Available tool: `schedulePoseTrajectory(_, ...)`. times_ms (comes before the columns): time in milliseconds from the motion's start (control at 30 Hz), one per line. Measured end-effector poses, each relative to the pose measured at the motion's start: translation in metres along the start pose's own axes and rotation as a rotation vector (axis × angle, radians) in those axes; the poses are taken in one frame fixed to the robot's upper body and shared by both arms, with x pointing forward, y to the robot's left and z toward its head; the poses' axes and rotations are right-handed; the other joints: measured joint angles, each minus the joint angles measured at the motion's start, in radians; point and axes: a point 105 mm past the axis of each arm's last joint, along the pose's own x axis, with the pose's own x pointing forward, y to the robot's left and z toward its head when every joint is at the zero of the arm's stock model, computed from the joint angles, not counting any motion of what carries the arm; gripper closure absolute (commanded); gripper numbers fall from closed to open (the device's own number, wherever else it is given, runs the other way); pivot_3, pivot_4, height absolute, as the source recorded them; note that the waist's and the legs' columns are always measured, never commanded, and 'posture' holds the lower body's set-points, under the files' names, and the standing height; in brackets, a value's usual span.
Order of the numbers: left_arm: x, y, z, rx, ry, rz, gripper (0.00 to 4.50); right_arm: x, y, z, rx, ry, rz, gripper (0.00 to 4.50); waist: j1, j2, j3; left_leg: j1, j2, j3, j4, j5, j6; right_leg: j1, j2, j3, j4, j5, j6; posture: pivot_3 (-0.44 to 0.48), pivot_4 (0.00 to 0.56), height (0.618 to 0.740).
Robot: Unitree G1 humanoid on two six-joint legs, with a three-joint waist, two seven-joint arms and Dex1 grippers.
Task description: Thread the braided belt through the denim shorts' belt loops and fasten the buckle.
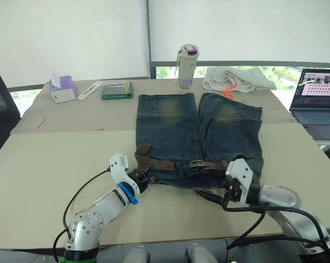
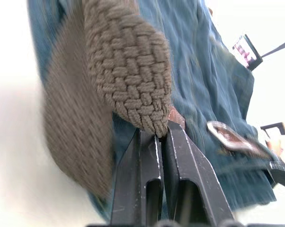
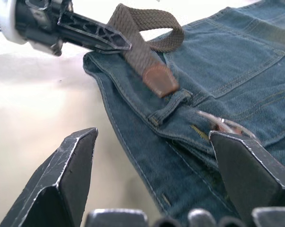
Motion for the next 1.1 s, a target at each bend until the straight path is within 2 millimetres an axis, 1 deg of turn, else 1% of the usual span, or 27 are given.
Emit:
schedulePoseTrajectory(133, 0.0, -0.001, -0.004, -0.004, 0.016, -0.007, 4.5, 0.001, -0.001, 0.001, -0.001, -0.004, -0.002, 0.32, 0.001, 0.0, 0.0, 0.0, 0.0, 0.0, 0.0, 0.0, 0.0, 0.0, 0.0, 0.0, 0.0, 0.0, 0.0, 0.0, 0.15, 0.74)
schedulePoseTrajectory(267, -0.002, -0.008, -0.025, -0.033, 0.112, -0.066, 4.5, 0.001, 0.0, 0.001, 0.002, -0.005, -0.003, 0.32, 0.001, 0.0, 0.0, 0.0, 0.0, 0.0, 0.0, 0.0, 0.0, 0.0, 0.0, 0.0, 0.0, 0.0, 0.0, 0.0, 0.15, 0.74)
schedulePoseTrajectory(300, -0.003, -0.01, -0.027, -0.04, 0.123, -0.077, 4.5, 0.001, 0.0, 0.001, 0.002, -0.005, -0.003, 0.32, 0.001, 0.0, 0.0, 0.0, 0.0, 0.0, 0.0, 0.0, 0.0, 0.0, 0.0, 0.0, 0.0, 0.0, 0.0, 0.0, 0.15, 0.74)
schedulePoseTrajectory(467, -0.006, -0.011, -0.027, -0.037, 0.149, -0.102, 4.5, 0.0, -0.001, 0.0, 0.004, -0.003, -0.01, 0.32, -0.001, 0.0, 0.0, 0.0, 0.0, 0.0, 0.0, 0.0, 0.0, 0.0, 0.0, 0.0, 0.0, 0.0, 0.0, 0.0, 0.15, 0.74)
schedulePoseTrajectory(633, 0.002, -0.01, -0.028, 0.01, 0.131, -0.087, 4.5, 0.0, -0.002, 0.0, 0.006, -0.002, -0.022, 0.32, 0.002, 0.0, 0.0, 0.0, 0.0, 0.0, 0.0, 0.0, 0.0, 0.0, 0.0, 0.0, 0.0, 0.0, 0.0, 0.0, 0.15, 0.74)
schedulePoseTrajectory(833, 0.017, -0.005, -0.031, -0.029, 0.112, -0.101, 4.5, 0.0, 0.0, -0.003, 0.048, 0.035, -0.023, 0.32, 0.003, 0.0, 0.0, 0.0, 0.0, 0.0, 0.0, 0.0, 0.0, 0.0, 0.0, 0.0, 0.0, 0.0, 0.0, 0.0, 0.15, 0.74)
schedulePoseTrajectory(900, 0.023, -0.007, -0.039, -0.064, 0.151, -0.128, 4.5, 0.0, 0.001, -0.005, 0.086, 0.066, -0.017, 0.32, 0.004, 0.001, 0.0, 0.0, -0.001, 0.0, 0.001, 0.0, 0.0, 0.0, 0.0, 0.0, 0.0, 0.0, 0.0, 0.0, 0.15, 0.74)
schedulePoseTrajectory(1000, 0.025, -0.009, -0.044, -0.076, 0.188, -0.156, 4.5, 0.001, 0.003, -0.006, 0.117, 0.084, -0.013, 0.32, 0.004, 0.0, 0.0, 0.0, -0.001, 0.0, 0.001, 0.0, 0.0, 0.0, 0.0, 0.0, 0.0, 0.0, 0.0, 0.0, 0.15, 0.74)
schedulePoseTrajectory(1100, 0.025, -0.015, -0.049, -0.066, 0.234, -0.212, 4.5, 0.004, 0.003, 0.0, 0.165, 0.073, -0.013, 0.32, 0.002, 0.0, 0.0, 0.0, -0.001, 0.0, 0.001, 0.0, 0.0, 0.0, 0.0, 0.0, 0.0, 0.0, 0.0, 0.0, 0.15, 0.74)
